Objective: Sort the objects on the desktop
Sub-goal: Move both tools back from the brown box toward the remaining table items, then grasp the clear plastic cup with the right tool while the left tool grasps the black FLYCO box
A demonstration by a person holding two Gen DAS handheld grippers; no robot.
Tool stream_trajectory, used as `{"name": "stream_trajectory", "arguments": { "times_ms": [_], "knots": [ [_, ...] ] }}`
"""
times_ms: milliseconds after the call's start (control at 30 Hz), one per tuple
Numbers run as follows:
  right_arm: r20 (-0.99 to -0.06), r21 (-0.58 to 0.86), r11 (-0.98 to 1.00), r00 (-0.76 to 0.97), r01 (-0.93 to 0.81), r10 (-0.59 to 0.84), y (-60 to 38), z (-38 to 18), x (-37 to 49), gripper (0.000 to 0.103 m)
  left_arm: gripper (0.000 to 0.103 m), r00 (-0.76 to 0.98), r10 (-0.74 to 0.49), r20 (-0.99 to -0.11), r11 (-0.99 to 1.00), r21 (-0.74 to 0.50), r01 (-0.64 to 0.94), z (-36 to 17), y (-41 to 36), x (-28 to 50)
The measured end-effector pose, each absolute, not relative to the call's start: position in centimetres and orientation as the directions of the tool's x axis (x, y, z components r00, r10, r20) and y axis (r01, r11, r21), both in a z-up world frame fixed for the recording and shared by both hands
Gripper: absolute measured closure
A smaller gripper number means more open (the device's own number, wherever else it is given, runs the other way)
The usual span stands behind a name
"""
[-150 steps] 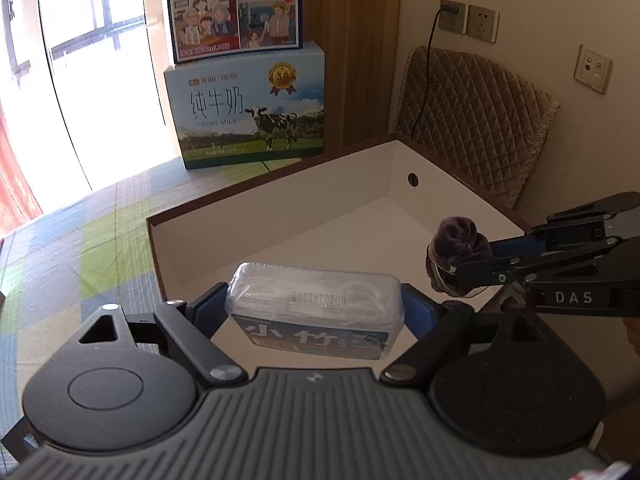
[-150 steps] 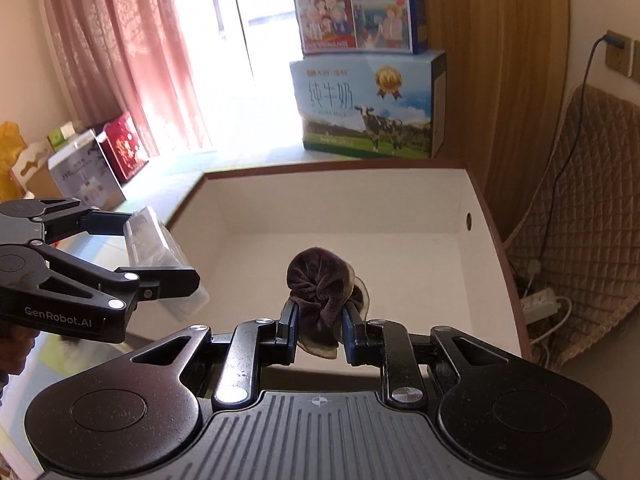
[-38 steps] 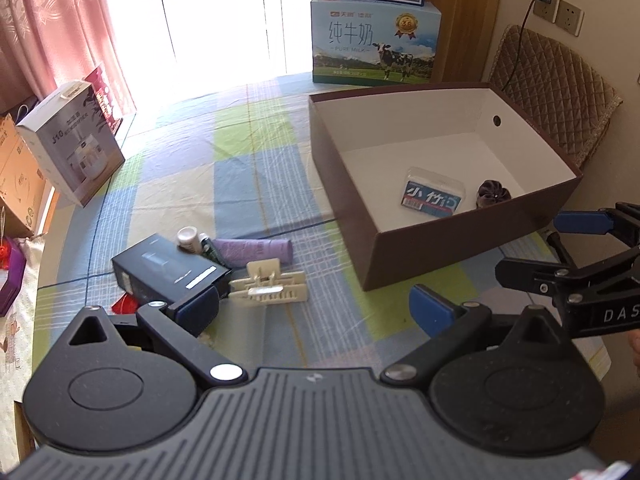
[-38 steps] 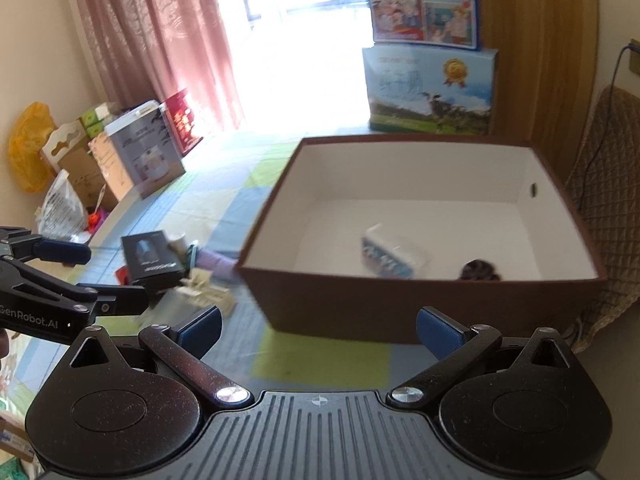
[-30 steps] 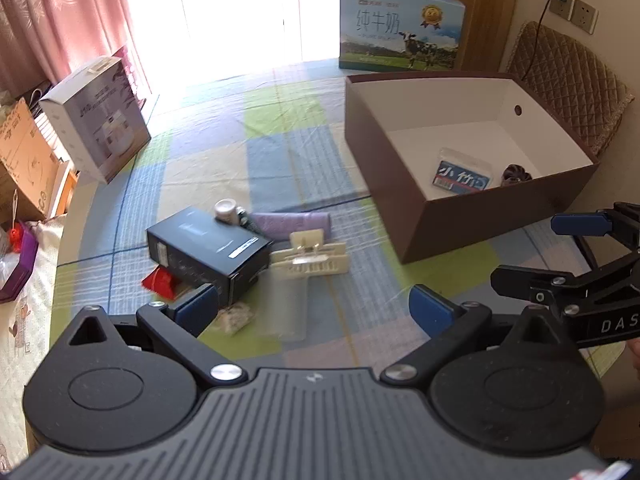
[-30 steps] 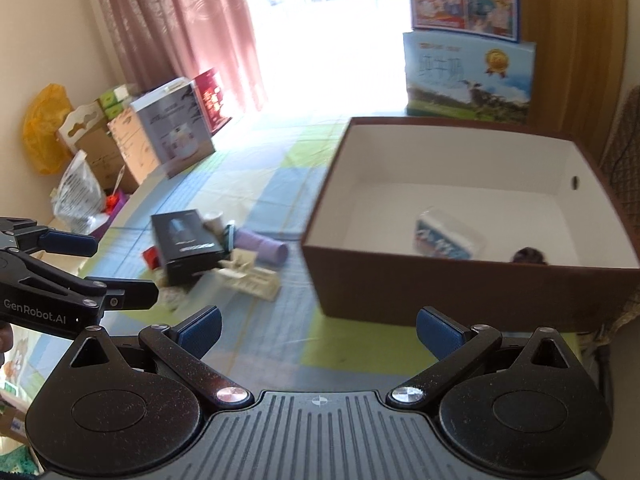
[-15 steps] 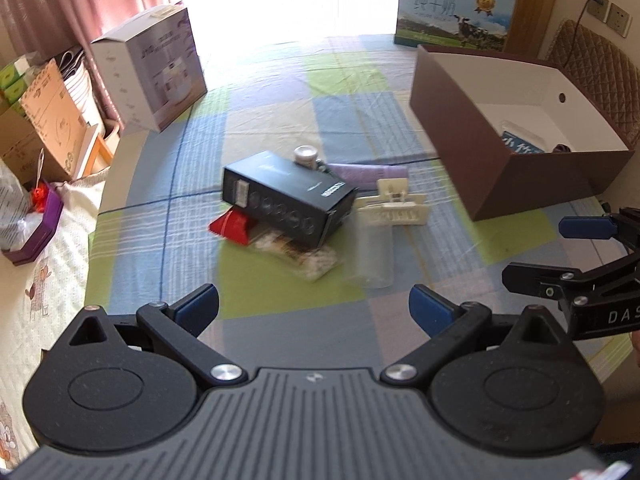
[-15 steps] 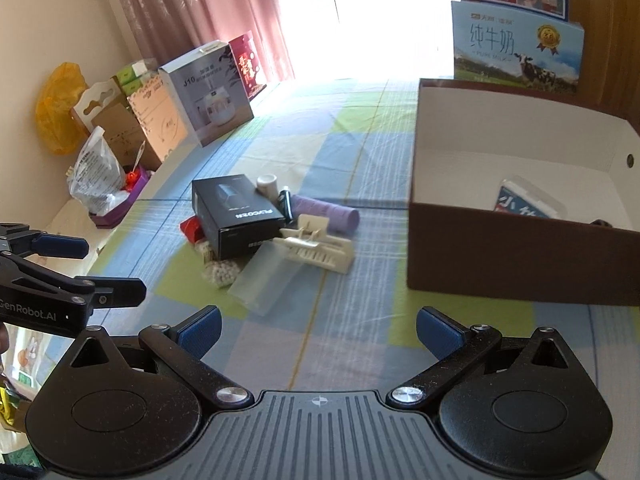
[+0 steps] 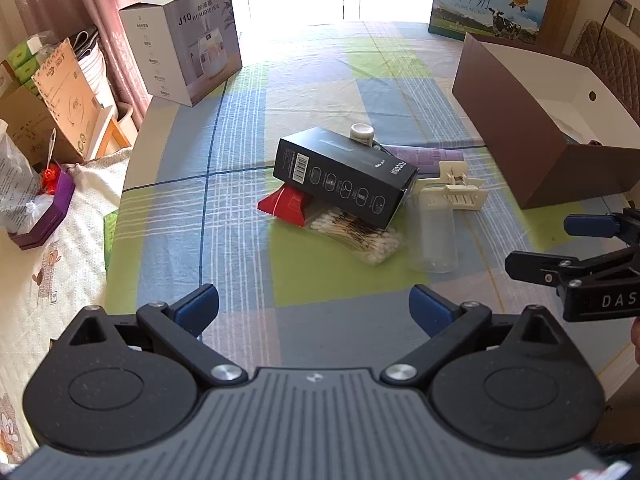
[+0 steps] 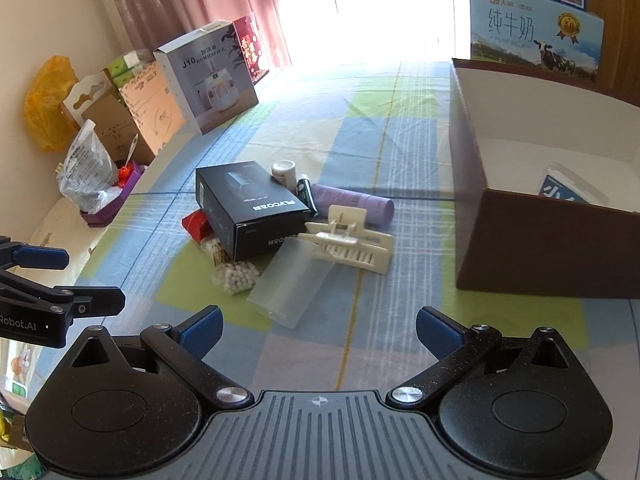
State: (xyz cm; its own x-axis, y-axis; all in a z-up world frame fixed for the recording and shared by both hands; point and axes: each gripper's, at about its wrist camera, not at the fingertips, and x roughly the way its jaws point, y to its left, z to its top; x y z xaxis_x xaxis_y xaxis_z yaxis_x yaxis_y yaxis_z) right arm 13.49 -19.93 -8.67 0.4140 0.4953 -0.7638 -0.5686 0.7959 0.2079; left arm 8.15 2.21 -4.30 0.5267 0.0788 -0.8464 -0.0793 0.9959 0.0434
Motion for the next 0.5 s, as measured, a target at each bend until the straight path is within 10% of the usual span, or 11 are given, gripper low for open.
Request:
{"name": "stream_trajectory", "arguments": {
  "times_ms": [500],
  "knots": [
    [-0.789, 0.160, 0.826, 0.432, -0.541, 0.436, -15.4, -11.7, 14.6, 0.022, 0.003, 0.500, 0.069, -0.863, 0.997, 0.051, -0.049, -7.2, 5.2, 11.4]
  ]
}}
